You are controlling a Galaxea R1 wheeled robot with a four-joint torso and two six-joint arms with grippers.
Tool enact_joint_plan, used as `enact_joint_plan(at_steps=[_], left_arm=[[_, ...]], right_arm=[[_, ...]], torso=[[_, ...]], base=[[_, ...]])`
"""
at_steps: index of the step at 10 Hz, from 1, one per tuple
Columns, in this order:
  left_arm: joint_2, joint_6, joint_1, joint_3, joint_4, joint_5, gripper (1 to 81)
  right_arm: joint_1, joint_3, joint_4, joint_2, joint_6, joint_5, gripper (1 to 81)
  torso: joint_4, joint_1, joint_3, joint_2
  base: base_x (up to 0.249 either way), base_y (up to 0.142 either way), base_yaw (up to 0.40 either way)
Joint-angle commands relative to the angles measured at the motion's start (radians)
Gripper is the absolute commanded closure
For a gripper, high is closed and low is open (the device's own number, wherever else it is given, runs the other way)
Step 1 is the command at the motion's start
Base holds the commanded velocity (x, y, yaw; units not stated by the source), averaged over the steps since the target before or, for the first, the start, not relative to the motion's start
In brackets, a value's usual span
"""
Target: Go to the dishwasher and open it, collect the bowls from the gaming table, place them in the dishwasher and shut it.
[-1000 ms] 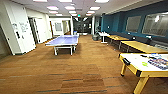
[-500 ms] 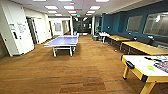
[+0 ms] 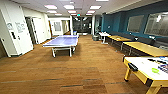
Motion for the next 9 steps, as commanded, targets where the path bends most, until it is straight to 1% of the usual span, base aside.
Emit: enact_joint_plan(at_steps=[1,9], left_arm=[[-0.006,0.004,-0.037,0.003,0.011,0.052,1.0],[-0.002,0.004,-0.037,0.003,0.011,0.055,1.0]], right_arm=[[0.042,0.005,-0.006,0.001,-0.005,-0.061,1.0],[0.043,0.0,-0.005,0.004,-0.005,-0.061,1.0]], torso=[[0.0,0.0,0.0,0.0],[0.0,-0.002,0.0,0.0]], base=[[0.081,0.0,0.0],[0.0,0.0,0.0]])
